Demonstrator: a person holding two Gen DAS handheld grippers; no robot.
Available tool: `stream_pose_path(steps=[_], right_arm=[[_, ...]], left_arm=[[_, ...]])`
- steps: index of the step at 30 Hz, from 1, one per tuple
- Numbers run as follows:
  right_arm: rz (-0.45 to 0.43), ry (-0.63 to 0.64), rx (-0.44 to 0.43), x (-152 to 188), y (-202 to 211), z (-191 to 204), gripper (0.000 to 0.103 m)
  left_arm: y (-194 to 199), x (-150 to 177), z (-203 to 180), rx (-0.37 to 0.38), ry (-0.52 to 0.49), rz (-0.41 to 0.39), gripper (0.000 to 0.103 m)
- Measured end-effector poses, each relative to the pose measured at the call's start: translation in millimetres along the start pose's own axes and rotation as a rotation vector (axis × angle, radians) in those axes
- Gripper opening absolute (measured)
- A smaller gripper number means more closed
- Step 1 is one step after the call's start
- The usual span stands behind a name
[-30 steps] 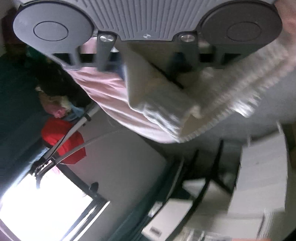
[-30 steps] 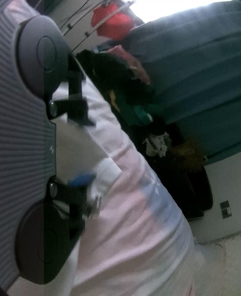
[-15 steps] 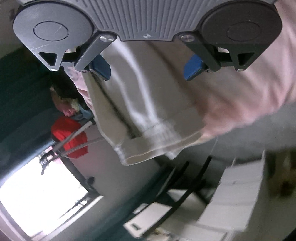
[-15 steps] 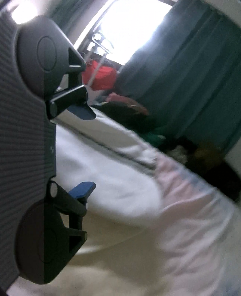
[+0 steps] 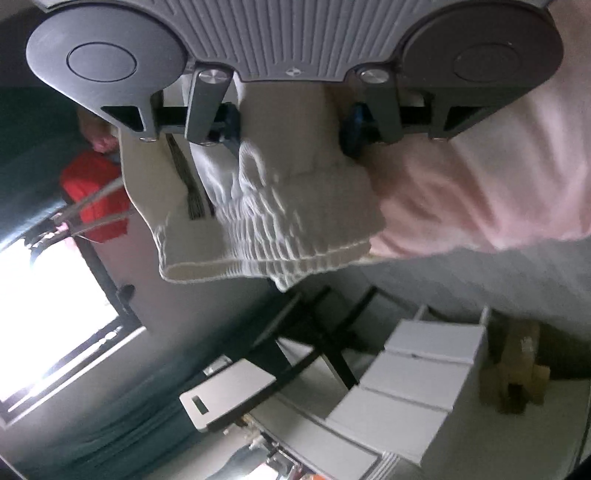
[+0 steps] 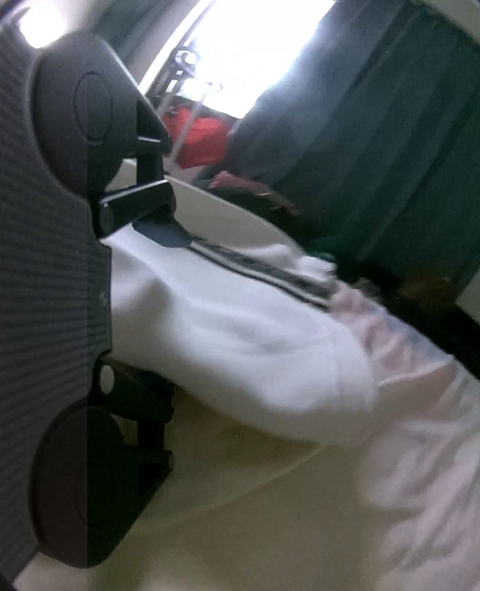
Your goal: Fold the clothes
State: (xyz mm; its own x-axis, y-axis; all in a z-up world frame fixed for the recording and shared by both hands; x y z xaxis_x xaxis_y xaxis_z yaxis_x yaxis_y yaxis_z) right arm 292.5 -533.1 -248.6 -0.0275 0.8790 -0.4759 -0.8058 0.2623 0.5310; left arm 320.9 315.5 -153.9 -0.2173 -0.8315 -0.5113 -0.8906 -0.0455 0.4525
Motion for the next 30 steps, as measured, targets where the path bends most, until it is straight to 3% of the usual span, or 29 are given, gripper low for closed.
stream_pose_path(steps=[2, 4, 6, 15, 19, 24, 30], right_arm=[[-0.036, -0.020, 0.012, -6.1, -11.0, 3.5, 0.052], [-0.064, -0.023, 0.037, -10.3, -16.3, 7.6, 0.025], [-0.088, -0.007, 0.061, -12.9, -13.7, 13.7, 0.016], [-0.102, 0.075, 0.049, -25.9, 69.4, 33.5, 0.012], [-0.053, 0.033, 0.044, -29.6, 102.7, 19.3, 0.012], [-0.002, 0.062, 0.054, -10.9, 142.9, -12.9, 0.012], [0.130, -0.023, 0.090, 8.2, 139.7, -65.7, 0.012]], left_arm=[[-3.1, -5.4, -9.1, -0.022, -0.030, -0.017, 0.025], [-0.9, -11.2, -20.1, -0.018, -0.043, -0.034, 0.015], [4.5, -18.1, -30.5, -0.011, -0.054, -0.043, 0.011], [80.7, -39.6, -56.2, 0.062, -0.142, -0.056, 0.009], [135.6, -48.9, -35.3, 0.054, -0.148, -0.040, 0.009], [198.6, -49.3, 3.9, 0.026, -0.180, -0.009, 0.009], [209.3, -28.0, 55.6, -0.017, -0.196, 0.093, 0.012]])
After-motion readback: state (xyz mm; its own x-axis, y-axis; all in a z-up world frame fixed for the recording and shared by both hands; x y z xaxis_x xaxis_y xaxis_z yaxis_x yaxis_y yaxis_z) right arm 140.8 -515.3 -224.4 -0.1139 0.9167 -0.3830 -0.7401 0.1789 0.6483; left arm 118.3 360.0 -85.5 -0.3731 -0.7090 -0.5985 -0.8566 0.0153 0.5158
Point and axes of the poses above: each gripper's, at about its wrist camera, not at the fingertips, and y roughly against the way its jaws point, z to its left, x to its underside, the point moved 6 cm from there along -y, roughly the way its jaws point, and after that the axes turned 12 degrees about x, right-handed, at the moved point
